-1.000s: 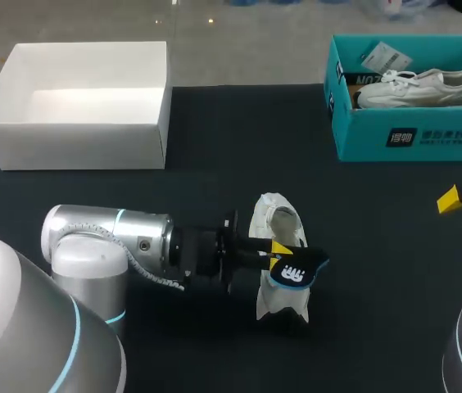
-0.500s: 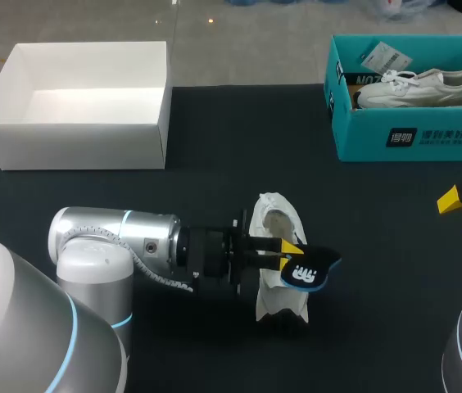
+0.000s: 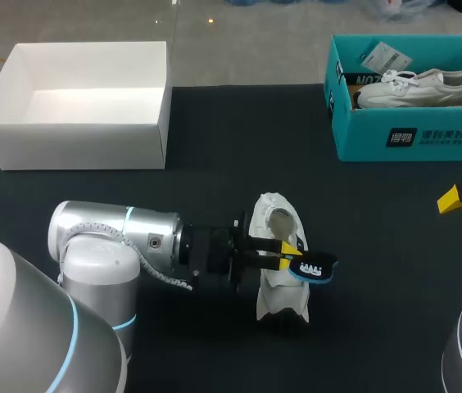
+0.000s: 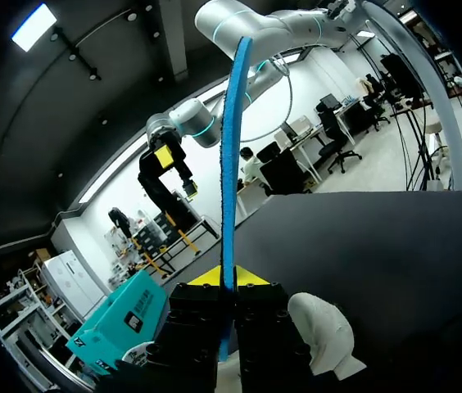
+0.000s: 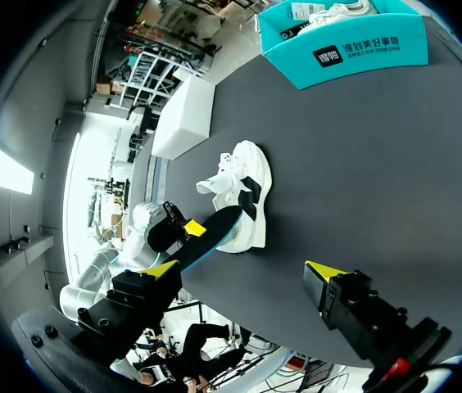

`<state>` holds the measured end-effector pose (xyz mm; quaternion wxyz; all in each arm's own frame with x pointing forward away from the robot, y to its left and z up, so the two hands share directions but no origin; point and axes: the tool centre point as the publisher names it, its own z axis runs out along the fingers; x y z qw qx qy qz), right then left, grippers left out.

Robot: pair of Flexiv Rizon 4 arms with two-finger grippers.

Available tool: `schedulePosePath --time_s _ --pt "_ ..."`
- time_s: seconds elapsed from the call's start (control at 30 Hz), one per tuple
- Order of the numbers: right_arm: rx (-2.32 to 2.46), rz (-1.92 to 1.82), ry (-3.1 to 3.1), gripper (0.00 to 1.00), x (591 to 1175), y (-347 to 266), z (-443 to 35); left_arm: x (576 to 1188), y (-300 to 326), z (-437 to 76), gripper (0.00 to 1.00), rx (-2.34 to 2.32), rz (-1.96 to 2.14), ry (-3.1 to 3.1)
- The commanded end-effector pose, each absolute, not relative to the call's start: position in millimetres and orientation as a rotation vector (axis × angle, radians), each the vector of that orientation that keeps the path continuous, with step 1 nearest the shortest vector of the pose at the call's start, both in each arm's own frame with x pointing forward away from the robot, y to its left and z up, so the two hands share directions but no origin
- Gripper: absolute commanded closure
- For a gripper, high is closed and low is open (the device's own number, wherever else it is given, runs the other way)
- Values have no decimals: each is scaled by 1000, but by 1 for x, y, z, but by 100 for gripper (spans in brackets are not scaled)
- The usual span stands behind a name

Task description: Take the shoe out of the shoebox, open the shoe tongue, remove and reinsert the insole, then place the shoe into the shoebox

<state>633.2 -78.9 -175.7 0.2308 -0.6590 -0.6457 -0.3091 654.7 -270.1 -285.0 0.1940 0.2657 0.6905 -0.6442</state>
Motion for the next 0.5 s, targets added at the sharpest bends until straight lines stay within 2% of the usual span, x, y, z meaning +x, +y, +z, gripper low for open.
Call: schedulePosePath --time_s 0.03,0.27,0.5 --pt "-1856 -916 -1768 0 623 -79 -175 648 -269 -278 100 743 -1806 1919" --pt "-1856 -916 -1768 0 623 -79 -175 637 -251 -253 100 737 -1783 1830" --pt "-1856 -916 -1768 0 623 -79 -175 628 -212 -253 100 659 -1691 1905"
